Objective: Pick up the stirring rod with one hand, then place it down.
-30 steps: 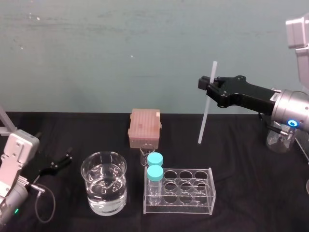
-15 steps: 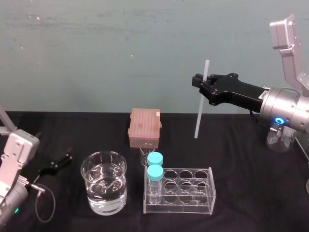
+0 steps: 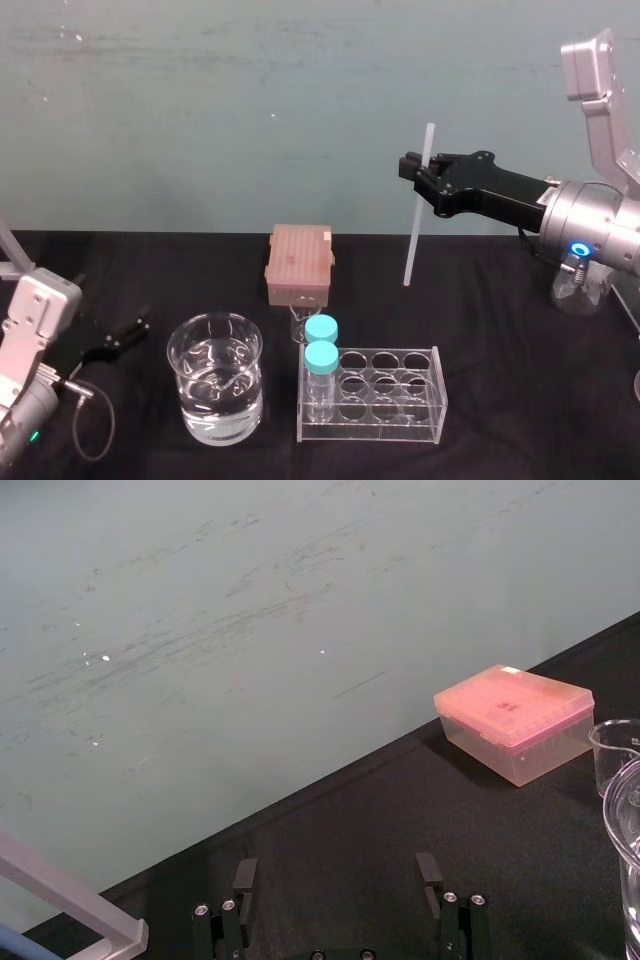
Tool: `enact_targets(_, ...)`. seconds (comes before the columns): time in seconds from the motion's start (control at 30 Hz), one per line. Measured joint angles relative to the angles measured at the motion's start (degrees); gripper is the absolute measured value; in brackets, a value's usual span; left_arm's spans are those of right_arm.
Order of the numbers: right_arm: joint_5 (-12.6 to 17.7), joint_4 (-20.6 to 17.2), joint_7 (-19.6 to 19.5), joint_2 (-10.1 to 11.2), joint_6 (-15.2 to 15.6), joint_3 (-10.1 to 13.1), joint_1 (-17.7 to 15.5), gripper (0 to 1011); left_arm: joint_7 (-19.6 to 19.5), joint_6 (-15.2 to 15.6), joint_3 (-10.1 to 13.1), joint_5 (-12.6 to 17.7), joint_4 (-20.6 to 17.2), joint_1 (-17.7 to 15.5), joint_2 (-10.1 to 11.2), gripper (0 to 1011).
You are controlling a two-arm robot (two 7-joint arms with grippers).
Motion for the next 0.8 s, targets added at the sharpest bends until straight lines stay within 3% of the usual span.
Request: enact_targets(0.8, 0.19, -0.09, 0.04, 0.10, 0.06, 0.00, -0.05, 67, 0.00, 0.00, 0.00, 0.00, 0.00, 0.00, 0.00, 1005)
